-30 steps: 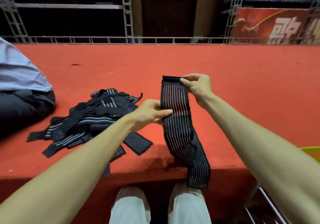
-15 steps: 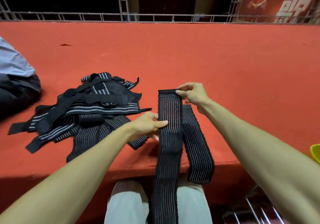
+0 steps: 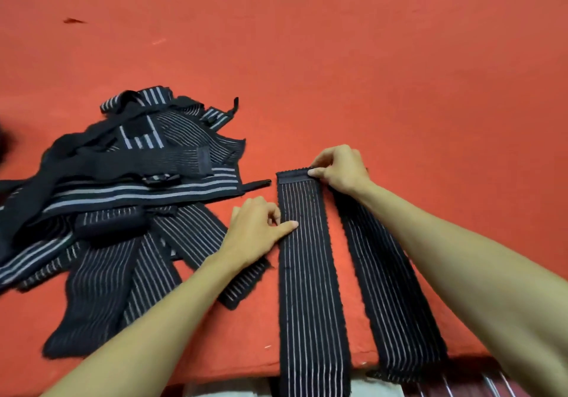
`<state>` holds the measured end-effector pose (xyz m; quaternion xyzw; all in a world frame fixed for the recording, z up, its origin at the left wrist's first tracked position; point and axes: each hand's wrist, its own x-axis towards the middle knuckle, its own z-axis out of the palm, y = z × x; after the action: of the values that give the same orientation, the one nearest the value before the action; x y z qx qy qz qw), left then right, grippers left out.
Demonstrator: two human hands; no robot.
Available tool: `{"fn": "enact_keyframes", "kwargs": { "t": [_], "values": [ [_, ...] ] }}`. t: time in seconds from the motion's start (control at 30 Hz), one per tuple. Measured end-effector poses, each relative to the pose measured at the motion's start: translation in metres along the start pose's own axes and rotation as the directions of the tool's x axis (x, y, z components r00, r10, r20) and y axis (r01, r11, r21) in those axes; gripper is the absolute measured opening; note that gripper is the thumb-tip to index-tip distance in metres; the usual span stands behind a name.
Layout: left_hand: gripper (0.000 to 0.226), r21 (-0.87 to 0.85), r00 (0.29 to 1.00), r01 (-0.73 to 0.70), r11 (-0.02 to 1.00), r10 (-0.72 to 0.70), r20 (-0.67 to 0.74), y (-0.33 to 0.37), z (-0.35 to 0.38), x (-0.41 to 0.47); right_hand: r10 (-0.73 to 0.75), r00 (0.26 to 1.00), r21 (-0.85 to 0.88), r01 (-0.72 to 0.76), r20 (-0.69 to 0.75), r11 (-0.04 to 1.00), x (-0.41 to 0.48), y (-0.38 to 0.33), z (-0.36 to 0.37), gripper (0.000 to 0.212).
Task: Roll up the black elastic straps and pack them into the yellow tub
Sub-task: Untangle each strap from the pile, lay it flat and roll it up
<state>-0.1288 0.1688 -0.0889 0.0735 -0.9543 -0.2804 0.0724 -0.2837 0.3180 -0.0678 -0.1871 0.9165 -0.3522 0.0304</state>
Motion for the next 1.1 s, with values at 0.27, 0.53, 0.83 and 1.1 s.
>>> {"fn": "enact_keyframes", "kwargs": {
  "t": [0.27,0.53,0.83,1.1],
  "values": [
    [0.032,-0.089,0.981,0.009,0.996,-0.026,-0.193,0.002,0.011,-0.004,-0.046,0.995,-0.071,0.04,-0.093,0.997,0.005,0.004,0.014,0.013],
    [0.012,-0.119,0.992,-0.128,0.985,0.126,-0.023,0.049,0.02,0.001,0.239,0.946,0.451,-0.119,-0.218,0.885,-0.03,0.057,-0.044,0.012],
    [0.018,-0.07,0.99,0.03,0.997,-0.039,-0.133,0.086,0.061,0.0,0.149,0.944,0.128,-0.116,-0.294,0.985,-0.048,0.082,-0.033,0.023],
    [0.024,-0.002,0.988,-0.003,1.0,0.002,-0.156,0.085,0.062,0.001,0.176,0.959,-0.121,-0.206,-0.221,0.971,-0.04,0.065,-0.026,0.026]
  ]
}}
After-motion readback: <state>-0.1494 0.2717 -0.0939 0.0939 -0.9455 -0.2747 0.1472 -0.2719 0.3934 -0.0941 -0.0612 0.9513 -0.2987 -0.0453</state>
